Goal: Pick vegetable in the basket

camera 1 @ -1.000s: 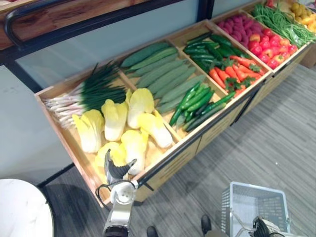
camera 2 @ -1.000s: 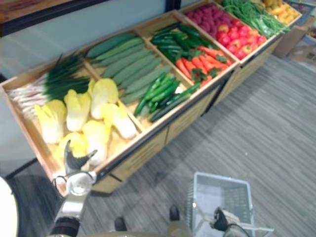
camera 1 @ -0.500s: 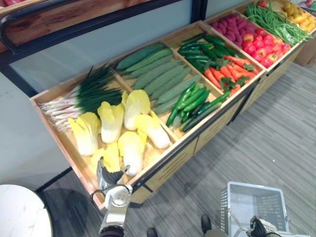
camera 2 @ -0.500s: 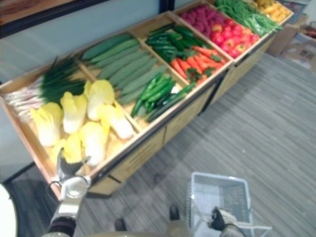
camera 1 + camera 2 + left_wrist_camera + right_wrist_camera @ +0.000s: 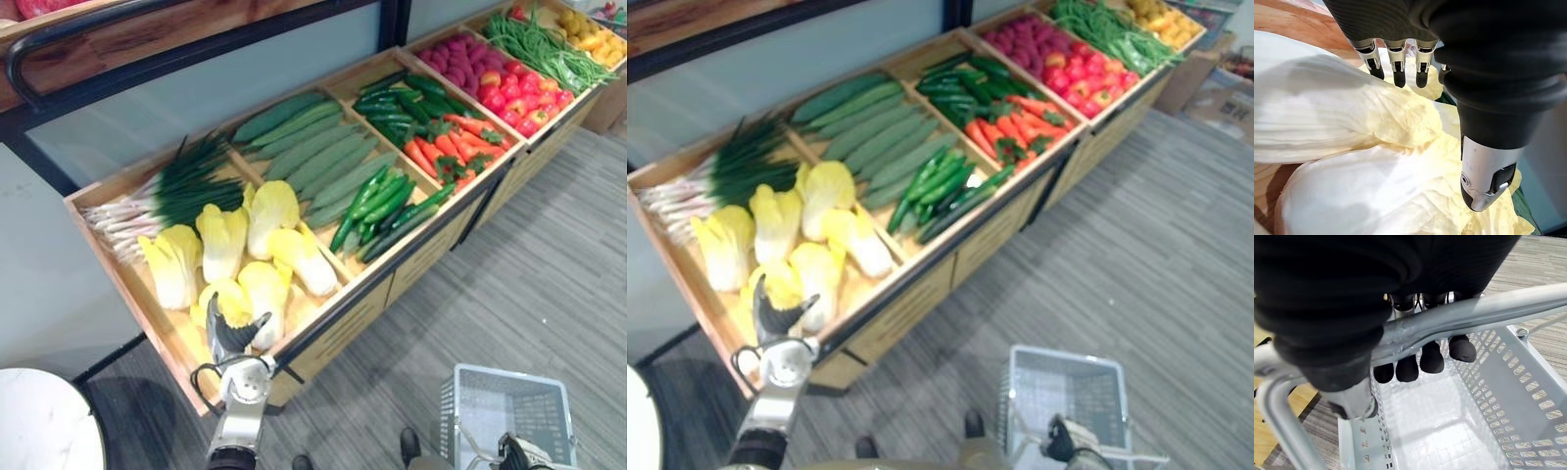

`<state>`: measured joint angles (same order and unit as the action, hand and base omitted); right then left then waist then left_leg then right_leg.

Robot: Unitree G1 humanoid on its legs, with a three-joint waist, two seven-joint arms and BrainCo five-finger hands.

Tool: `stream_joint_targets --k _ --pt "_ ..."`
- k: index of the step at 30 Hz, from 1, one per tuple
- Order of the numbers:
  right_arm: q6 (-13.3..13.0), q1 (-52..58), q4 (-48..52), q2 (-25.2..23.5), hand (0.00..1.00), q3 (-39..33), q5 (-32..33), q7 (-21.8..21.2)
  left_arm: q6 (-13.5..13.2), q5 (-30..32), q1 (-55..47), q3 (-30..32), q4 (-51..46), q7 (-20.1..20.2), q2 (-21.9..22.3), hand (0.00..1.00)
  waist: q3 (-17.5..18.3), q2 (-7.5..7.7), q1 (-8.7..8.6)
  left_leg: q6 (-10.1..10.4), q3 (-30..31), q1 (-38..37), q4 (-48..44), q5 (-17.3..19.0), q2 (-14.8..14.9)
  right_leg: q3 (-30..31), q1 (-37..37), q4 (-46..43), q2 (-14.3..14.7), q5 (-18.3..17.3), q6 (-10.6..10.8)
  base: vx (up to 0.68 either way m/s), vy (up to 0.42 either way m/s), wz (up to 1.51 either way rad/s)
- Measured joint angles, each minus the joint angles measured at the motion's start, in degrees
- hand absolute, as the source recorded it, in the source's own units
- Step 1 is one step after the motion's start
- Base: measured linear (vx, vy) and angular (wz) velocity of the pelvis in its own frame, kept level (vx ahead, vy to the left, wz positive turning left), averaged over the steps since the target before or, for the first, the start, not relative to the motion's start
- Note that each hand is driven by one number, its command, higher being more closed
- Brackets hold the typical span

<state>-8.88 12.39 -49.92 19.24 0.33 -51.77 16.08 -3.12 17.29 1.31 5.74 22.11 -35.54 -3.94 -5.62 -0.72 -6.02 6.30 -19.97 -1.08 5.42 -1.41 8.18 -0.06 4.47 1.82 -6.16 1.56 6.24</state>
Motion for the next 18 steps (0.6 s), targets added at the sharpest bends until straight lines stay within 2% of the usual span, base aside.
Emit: stream_joint_targets --k 9,18 --pt "0.2 0.0 -0.4 -0.2 1.0 -1.1 -0.1 0.1 -0.1 3.8 -1.3 1.4 6.8 0.9 -0.7 0.0 0.5 -0.78 0.05 0.0 -0.2 0.0 0.0 0.0 0.0 0.2 0.1 0.0 0.1 0.0 0.0 0.0 0.0 0.0" --pt "0.3 -0.2 -1.7 -0.2 1.0 -1.1 -0.1 1.3 -0.2 3.8 0.3 1.6 13.8 0.7 -1.3 0.0 1.0 -1.65 0.09 0.1 -0.5 -0.1 0.0 0.1 0.4 0.4 0.1 0.3 0.5 0.0 0.0 0.0 0.0 0.0"
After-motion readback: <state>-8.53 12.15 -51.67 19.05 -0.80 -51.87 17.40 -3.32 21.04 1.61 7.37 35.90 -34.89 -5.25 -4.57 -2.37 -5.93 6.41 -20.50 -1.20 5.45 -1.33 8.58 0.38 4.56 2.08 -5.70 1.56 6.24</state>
